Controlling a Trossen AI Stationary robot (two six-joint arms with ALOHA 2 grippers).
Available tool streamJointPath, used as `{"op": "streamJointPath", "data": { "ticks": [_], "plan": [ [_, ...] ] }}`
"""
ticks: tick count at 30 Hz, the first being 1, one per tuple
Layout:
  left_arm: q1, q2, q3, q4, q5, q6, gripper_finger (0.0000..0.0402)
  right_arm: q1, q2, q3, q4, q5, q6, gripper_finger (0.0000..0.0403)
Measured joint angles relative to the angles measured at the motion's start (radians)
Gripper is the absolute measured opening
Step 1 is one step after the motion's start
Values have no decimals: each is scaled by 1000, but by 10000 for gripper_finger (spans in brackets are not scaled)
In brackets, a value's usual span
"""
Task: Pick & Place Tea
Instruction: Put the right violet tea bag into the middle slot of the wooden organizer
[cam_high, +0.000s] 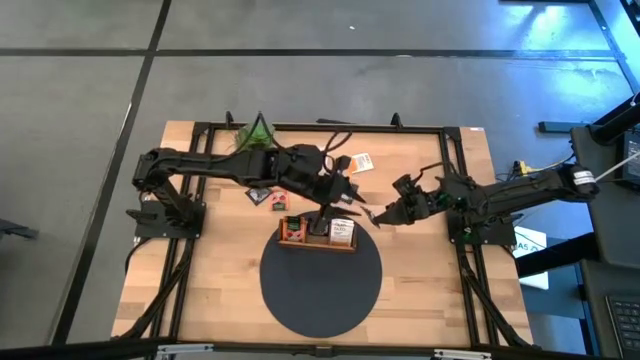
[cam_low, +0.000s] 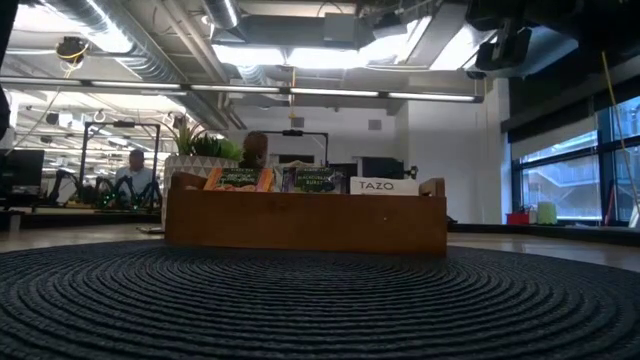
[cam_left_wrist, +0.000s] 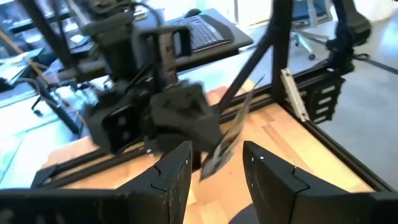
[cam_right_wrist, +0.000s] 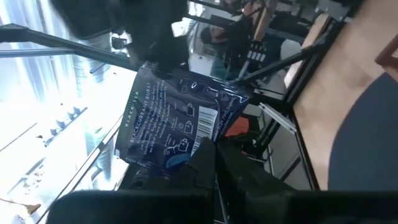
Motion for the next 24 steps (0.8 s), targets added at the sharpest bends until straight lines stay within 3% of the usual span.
{"op": "streamJointPath", "data": {
  "ticks": [16, 24],
  "plan": [
    [-73, 3, 0, 4, -1, 80, 140, 7, 74, 102, -9, -31, -57, 9],
    [-73, 3, 0, 2, -2, 96, 91, 6, 74, 103, -16, -34, -67, 9]
  ]
}}
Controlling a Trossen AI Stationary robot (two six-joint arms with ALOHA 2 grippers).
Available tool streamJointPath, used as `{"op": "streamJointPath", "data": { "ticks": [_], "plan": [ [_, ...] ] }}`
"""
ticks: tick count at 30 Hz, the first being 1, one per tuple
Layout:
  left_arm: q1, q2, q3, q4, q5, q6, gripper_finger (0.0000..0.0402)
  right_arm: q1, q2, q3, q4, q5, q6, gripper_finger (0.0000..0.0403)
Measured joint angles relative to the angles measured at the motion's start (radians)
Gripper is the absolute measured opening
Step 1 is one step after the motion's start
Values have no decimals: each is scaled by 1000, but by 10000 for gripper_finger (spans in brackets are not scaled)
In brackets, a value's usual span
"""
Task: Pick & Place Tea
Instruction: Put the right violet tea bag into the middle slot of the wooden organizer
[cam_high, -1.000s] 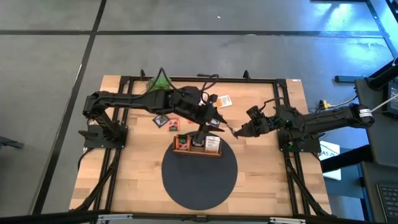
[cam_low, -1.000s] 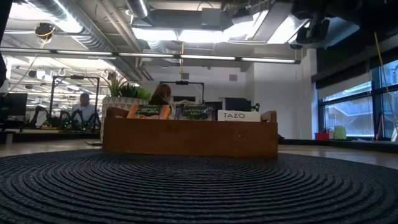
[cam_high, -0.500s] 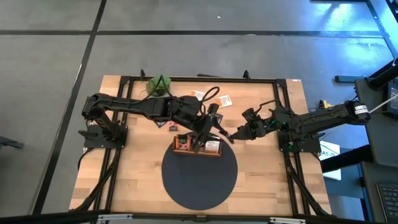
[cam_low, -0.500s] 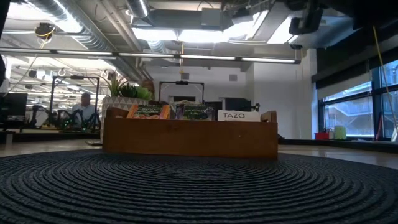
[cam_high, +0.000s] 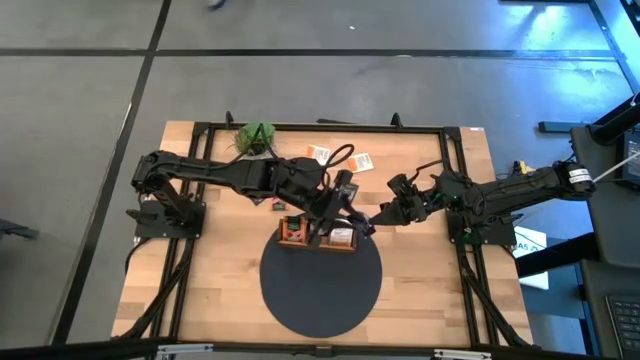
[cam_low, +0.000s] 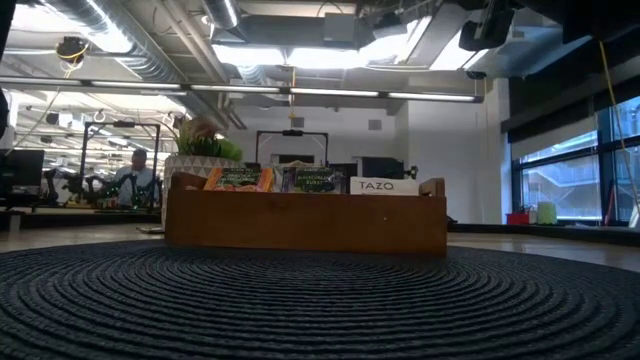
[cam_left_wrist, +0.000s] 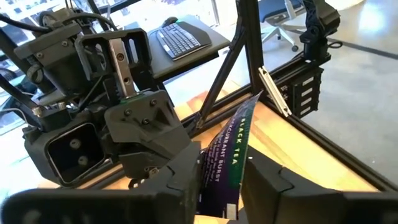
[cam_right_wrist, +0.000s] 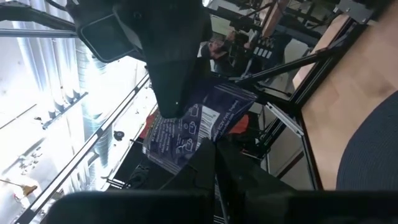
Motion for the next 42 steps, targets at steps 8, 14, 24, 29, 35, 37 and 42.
{"op": "streamJointPath", "data": {
  "ticks": [8, 14, 24, 29, 35, 37, 42],
  "plan": [
    [1, -1, 0, 0, -2, 28, 15, 0, 0, 0, -1, -5, -19, 12],
    [1, -3, 0, -5, 2, 23, 5, -3, -2, 0, -3, -5, -116, 52],
    [6, -69, 1, -230, 3, -242, 4, -87, -2, 0, -224, -29, -286, 140],
    [8, -64, -16, -399, 2, -473, 3, -125, -2, 0, -360, 67, -360, 146],
    [12, -53, -198, -340, -70, -634, 2, -142, -1, 0, -459, 141, -402, 147],
    [16, -53, -273, -268, -118, -694, 3, -141, -1, 0, -472, 148, -409, 147],
    [28, -53, -437, -95, -127, -791, 3, -141, -1, 0, -483, 152, -421, 147]
  ]
}}
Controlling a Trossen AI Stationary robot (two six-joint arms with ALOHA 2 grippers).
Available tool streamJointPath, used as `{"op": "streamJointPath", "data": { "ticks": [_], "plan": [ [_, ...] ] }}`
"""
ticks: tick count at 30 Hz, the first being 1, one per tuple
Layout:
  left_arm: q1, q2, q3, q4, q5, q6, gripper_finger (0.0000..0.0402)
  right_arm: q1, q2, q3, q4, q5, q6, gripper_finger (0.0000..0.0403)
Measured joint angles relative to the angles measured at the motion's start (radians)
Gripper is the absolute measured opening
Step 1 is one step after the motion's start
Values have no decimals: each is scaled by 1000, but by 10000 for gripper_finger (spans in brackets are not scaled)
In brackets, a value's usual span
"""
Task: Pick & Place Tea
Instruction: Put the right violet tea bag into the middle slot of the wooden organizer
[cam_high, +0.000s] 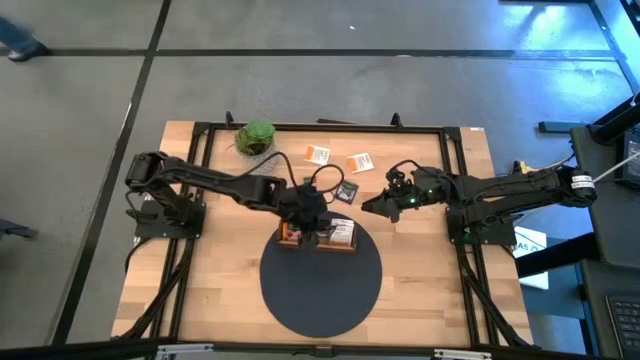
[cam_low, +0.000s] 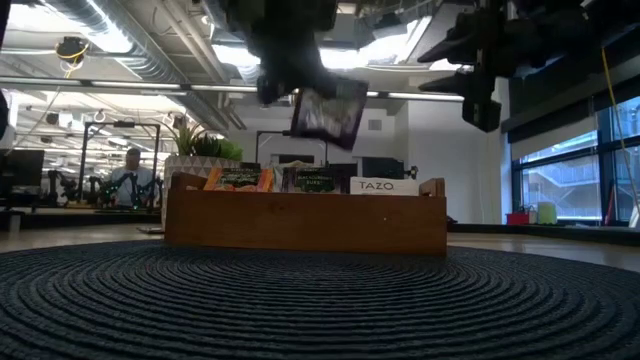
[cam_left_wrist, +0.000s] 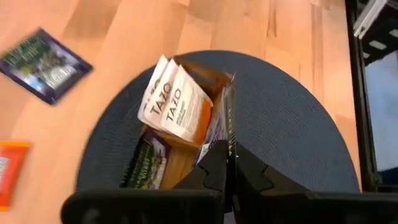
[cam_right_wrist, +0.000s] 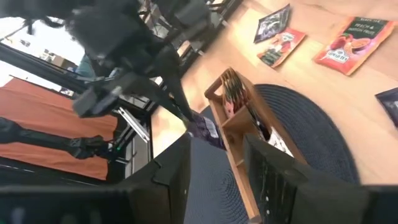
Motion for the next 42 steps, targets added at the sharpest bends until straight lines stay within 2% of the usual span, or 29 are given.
{"op": "streamJointPath", "data": {
  "ticks": [5, 13, 16, 28, 42],
  "plan": [
    [-1, 0, -129, 129, -64, -70, 4, 0, 0, 0, -12, -3, -13, 147],
    [0, 0, -253, 322, -154, -99, 5, 0, 0, 0, -65, -6, -11, 147],
    [0, 1, -264, 314, -183, -110, 8, 0, 0, -1, -68, -7, -10, 147],
    [-1, 1, -263, 292, -185, -47, 7, 0, 0, -1, -66, -7, -11, 147],
    [0, 1, -263, 284, -175, -40, 38, 0, 0, -1, -65, -6, -12, 147]
  ]
}}
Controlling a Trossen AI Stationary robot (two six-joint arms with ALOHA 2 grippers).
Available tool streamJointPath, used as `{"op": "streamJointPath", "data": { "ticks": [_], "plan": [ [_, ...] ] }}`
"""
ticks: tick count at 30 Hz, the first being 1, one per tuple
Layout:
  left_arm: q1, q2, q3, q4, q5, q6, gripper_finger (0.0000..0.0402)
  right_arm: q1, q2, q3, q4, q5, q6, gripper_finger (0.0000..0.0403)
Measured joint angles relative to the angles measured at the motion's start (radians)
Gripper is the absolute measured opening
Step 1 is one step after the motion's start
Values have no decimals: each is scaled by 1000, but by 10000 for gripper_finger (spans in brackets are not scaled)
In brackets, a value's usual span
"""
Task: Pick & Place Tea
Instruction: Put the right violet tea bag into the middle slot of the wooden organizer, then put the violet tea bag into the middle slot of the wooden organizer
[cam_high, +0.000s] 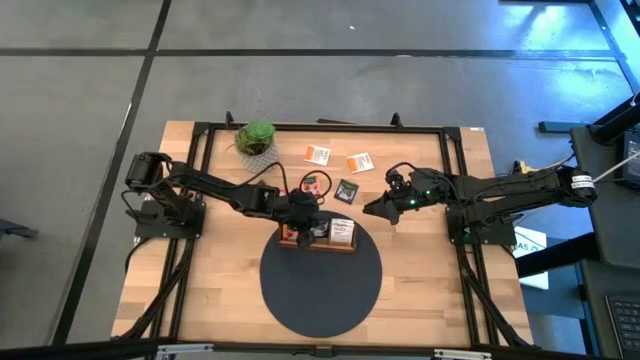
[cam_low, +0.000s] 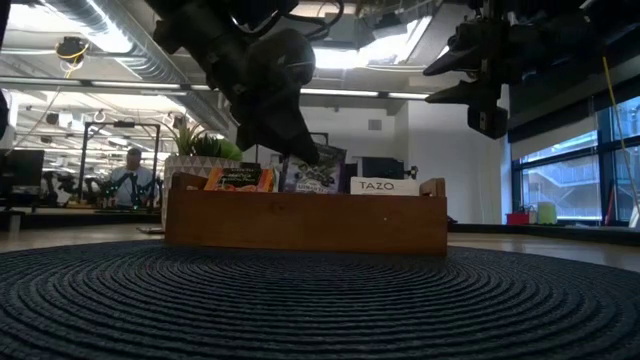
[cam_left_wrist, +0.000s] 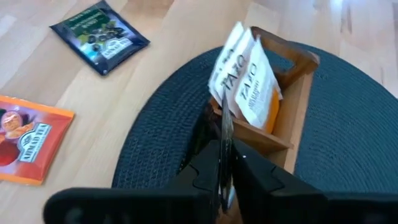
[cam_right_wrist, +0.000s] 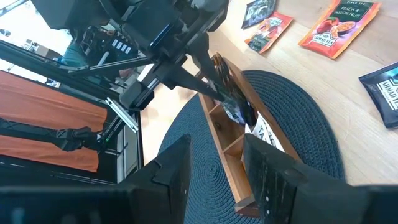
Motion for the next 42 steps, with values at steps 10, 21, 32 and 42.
{"op": "streamJointPath", "data": {
  "ticks": [10, 21, 32, 42],
  "plan": [
    [4, -57, 2, 4, 19, 65, 38, 0, 0, 0, 0, 74, -2, 147],
    [91, -185, 2, 41, 20, 16, 41, -18, 11, 0, 2, 208, -231, 147],
    [155, -186, 2, 93, 26, 12, 42, -201, 231, 0, -30, 92, -240, 147],
    [164, -186, 2, 92, 26, -14, 38, -294, 502, 187, -131, 58, -431, 147]
  ]
}}
